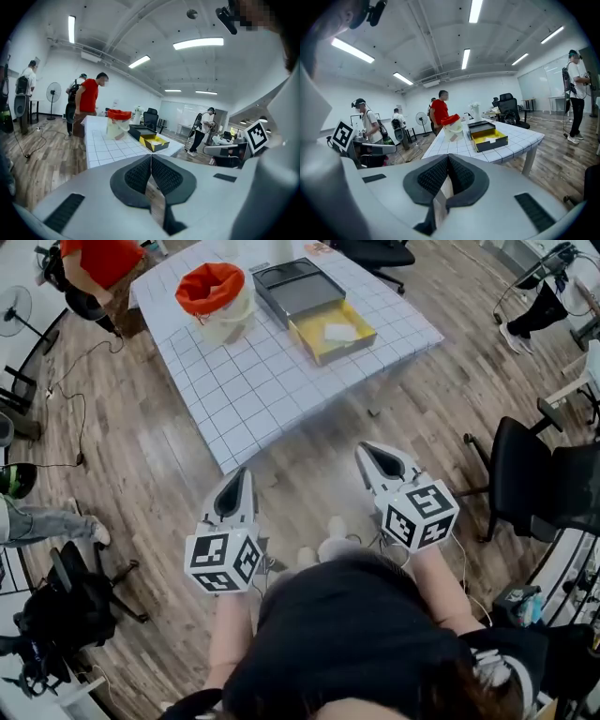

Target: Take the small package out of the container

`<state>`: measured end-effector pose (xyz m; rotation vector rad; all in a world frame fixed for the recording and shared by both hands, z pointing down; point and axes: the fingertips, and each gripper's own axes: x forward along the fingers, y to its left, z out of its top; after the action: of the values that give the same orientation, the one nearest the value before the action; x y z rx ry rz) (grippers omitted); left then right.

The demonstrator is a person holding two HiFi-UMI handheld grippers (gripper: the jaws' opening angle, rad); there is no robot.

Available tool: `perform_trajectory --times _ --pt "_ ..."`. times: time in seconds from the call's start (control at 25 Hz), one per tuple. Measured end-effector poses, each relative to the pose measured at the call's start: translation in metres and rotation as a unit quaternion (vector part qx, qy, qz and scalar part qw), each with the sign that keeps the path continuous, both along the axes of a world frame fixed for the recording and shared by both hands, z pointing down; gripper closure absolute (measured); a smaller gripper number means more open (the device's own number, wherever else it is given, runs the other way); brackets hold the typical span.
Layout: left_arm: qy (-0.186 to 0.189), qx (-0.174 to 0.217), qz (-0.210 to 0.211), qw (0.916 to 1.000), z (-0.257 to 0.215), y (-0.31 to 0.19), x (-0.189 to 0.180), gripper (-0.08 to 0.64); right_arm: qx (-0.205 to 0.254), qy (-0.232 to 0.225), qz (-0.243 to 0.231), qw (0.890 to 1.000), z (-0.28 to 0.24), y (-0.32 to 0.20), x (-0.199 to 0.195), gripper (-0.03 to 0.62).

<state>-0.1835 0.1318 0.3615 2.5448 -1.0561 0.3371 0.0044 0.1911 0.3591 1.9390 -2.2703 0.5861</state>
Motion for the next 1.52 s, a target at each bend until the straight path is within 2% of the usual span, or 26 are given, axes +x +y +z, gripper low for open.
perform_trajectory --times 0.12,0.32,0.68,0.8,0.92,1.4,1.52 --pt "0.008 -0.011 0.002 0.9999 0.0 -0.009 0.025 0.532 -0.002 0.005 -0.02 1.0 0.002 -0.011 0.012 0.577" --pt "0.017 -0.007 0.002 0.9998 -0.005 -0.03 0.061 0.532 -0.004 0.006 -0.058 0.998 0.005 -0.026 0.029 0.577" --pt "0.023 -0.021 0.004 0.9995 -0.005 -0.05 0.117 0.534 -0.003 -0.024 -0.08 0.996 0.015 -0.045 0.079 0.577" --pt "0.0 -0.021 0.004 0.9998 -0.001 -0.058 0.12 0.534 -0.009 -0.038 -0.08 0.996 0.019 -0.057 0.083 0.577" --pt "-0.006 -0.032 0.012 0.9994 0.008 -0.067 0.121 0.534 -0.02 -0.044 -0.097 0.994 0.026 -0.068 0.077 0.577" --pt "-0.034 -0.027 0.037 0.9984 0.024 -0.148 0.123 0.534 -0.014 -0.012 -0.114 0.993 0.01 -0.156 0.069 0.574" --pt "-0.037 -0.03 0.05 0.9976 0.028 -0.167 0.12 0.534 -0.02 -0.005 -0.124 0.992 0.006 -0.18 0.064 0.529"
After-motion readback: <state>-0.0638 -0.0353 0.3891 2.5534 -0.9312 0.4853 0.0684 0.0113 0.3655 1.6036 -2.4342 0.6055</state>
